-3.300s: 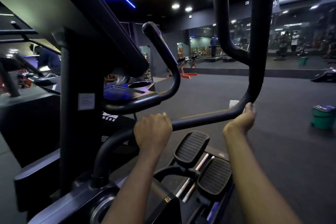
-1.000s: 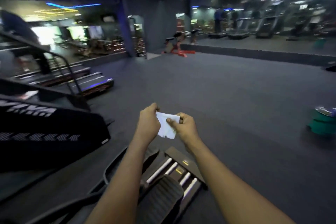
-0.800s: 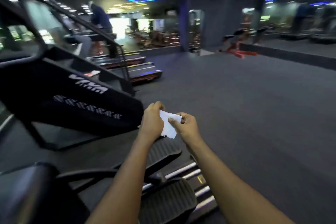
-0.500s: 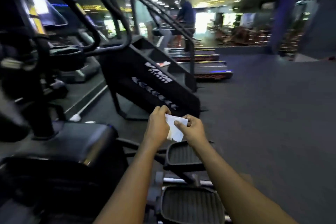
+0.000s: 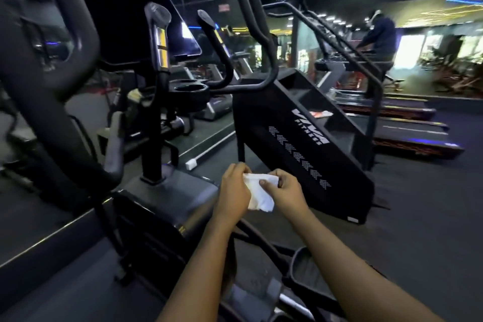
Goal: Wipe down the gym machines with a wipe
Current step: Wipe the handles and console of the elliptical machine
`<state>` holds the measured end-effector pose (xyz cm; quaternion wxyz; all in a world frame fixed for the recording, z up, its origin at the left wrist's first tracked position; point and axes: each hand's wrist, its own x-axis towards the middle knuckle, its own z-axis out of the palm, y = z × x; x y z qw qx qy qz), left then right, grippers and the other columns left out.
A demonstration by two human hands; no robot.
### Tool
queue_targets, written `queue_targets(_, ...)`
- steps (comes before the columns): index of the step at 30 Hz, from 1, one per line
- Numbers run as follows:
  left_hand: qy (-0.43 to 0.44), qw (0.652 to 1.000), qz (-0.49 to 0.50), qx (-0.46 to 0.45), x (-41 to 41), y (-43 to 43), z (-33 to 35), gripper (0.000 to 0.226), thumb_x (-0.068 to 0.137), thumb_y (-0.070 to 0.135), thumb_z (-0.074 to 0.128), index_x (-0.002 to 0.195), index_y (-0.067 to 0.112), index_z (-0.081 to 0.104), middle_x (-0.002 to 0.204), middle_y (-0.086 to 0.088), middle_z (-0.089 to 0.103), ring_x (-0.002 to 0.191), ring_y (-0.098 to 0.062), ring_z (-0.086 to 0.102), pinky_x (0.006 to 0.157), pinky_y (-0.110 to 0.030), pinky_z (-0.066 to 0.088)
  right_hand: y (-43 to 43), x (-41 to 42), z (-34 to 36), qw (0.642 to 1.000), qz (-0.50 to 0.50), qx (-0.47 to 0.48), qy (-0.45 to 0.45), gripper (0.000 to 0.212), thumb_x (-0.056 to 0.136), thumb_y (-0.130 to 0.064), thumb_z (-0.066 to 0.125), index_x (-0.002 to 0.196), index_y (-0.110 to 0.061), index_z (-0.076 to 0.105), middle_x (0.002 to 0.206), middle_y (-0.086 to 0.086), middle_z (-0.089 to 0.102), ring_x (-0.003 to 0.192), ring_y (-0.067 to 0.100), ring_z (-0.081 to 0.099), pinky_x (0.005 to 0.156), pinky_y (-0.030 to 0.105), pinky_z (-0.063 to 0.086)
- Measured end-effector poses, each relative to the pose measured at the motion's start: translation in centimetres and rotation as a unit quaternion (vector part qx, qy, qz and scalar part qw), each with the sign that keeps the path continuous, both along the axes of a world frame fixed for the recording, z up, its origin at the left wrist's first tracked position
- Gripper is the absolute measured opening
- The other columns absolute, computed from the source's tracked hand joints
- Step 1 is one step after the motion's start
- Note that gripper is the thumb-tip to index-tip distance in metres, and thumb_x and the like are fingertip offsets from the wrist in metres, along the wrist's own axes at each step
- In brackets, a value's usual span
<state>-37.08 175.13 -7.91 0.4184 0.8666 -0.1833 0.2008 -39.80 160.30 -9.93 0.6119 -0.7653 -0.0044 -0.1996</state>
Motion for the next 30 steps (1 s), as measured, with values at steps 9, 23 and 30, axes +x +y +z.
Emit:
queue_targets(9, -0.06, 0.995, 0.08, 0.01, 2.8, 2.5, 5.0, 0.027, 0.079, 0.002, 0.043, 0.092, 0.017, 0.062, 0.092, 0.005, 0.054, 0.085, -0.019, 0.055, 0.067, -0.034, 0.047, 2.5, 5.4, 4.2, 0.995, 0.08, 0.019, -0.05, 0.016, 0.088, -0.018, 0.07, 0.079, -0.009, 0.059, 0.069, 0.004, 0.066, 0.066, 0.013, 0.062, 0.061, 0.032, 0.05)
queue_targets(23, -0.248, 0.935, 0.245, -0.058, 12.0, 3.6, 10.8, 0.026, 0.088, -0.009, 0.054, 0.107, 0.008, 0.061, 0.105, -0.003, 0.055, 0.092, -0.01, 0.052, 0.082, -0.012, 0.04, 4.9, 19.8, 10.4, 0.97, 0.206, 0.073, -0.102, 0.012, 0.081, -0.024, 0.07, 0.073, -0.019, 0.062, 0.068, -0.005, 0.065, 0.067, 0.011, 0.061, 0.062, 0.028, 0.048)
queue_targets(30, -0.357, 0.817, 0.451, -0.035, 18.6, 1.2, 23.4, 0.029, 0.088, 0.01, 0.065, 0.116, 0.004, 0.06, 0.123, -0.014, 0.055, 0.113, -0.033, 0.052, 0.098, -0.041, 0.038, 3.0, 29.7, 20.0, 0.965, 0.236, 0.06, -0.099, 0.021, 0.079, -0.037, 0.069, 0.076, -0.018, 0.061, 0.072, 0.008, 0.065, 0.071, 0.015, 0.06, 0.066, 0.04, 0.051)
